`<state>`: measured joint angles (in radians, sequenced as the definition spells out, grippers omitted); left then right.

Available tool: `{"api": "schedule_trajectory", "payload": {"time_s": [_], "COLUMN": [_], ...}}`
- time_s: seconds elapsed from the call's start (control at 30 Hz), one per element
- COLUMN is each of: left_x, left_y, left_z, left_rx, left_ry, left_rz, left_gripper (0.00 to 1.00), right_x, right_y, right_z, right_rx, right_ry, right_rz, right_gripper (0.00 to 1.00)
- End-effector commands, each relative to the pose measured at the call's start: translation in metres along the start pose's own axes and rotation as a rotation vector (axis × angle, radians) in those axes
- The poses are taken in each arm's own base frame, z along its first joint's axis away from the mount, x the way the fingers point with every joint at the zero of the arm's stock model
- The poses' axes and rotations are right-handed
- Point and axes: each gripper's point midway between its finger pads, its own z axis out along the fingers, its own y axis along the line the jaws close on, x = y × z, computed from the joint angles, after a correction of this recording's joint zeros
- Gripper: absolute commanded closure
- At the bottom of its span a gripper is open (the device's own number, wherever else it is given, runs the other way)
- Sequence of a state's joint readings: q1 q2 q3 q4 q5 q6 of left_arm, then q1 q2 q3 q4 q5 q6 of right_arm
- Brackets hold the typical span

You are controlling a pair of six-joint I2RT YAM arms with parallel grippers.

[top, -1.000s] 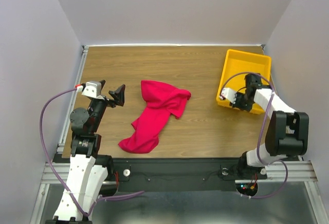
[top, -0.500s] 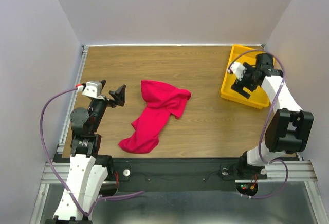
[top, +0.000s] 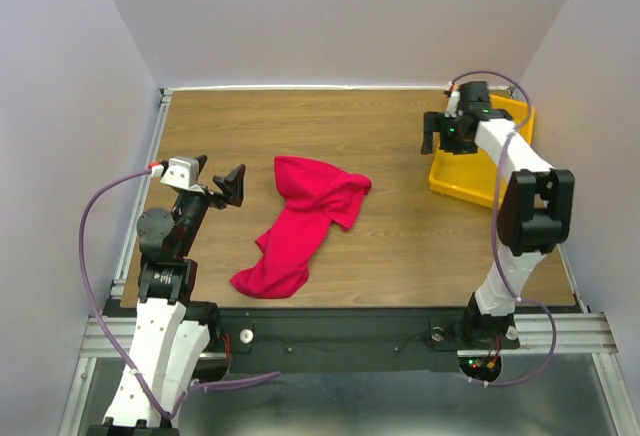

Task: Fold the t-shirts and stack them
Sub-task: Flatten the tshirt out

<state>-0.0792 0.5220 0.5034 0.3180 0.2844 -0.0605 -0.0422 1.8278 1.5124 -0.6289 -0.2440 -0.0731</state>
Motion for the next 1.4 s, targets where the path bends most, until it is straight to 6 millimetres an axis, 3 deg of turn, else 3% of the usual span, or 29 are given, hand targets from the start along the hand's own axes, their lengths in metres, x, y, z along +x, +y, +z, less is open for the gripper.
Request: {"api": "schedule_trajectory", "payload": {"time_s": [0.0, 0.1, 0.27, 0.57, 0.6, 0.83, 1.0, 1.13, 1.37], "left_x": [-0.016, -0.016, -0.015, -0.016, -0.016, -0.017, -0.017, -0.018, -0.016], "left_y": [-0.004, -0.003, -0.004, -0.004, -0.005, -0.005, -0.005, -0.005, -0.005], "left_z": [0.002, 0.001, 0.002, 0.001, 0.001, 0.0, -0.001, -0.001, 0.0], "left_rx": [0.021, 0.014, 0.019, 0.021, 0.022, 0.022, 0.023, 0.023, 0.023], "left_ry": [-0.06, -0.063, -0.058, -0.059, -0.059, -0.065, -0.066, -0.068, -0.062], "left_rz": [0.021, 0.025, 0.027, 0.029, 0.028, 0.03, 0.032, 0.032, 0.031], "left_gripper": [0.01, 0.01, 0.02, 0.01, 0.02, 0.02, 0.01, 0.02, 0.01], "right_x": [-0.039, -0.041, -0.031, -0.005, -0.004, 0.015, 0.019, 0.015, -0.005], "right_y": [0.001, -0.011, -0.023, -0.039, -0.037, -0.036, -0.051, -0.067, -0.09], "right_z": [0.016, 0.034, 0.056, 0.061, 0.061, 0.05, 0.046, 0.044, 0.047], "right_rx": [0.324, 0.39, 0.448, 0.522, 0.506, 0.48, 0.515, 0.537, 0.538], "right_ry": [-0.147, -0.162, -0.121, -0.06, -0.052, -0.009, 0.01, 0.0, -0.02], "right_rz": [0.207, 0.237, 0.223, 0.157, 0.13, 0.015, -0.082, -0.051, -0.069], "right_gripper": [0.0, 0.01, 0.19, 0.46, 0.57, 0.81, 0.86, 0.86, 0.86]}}
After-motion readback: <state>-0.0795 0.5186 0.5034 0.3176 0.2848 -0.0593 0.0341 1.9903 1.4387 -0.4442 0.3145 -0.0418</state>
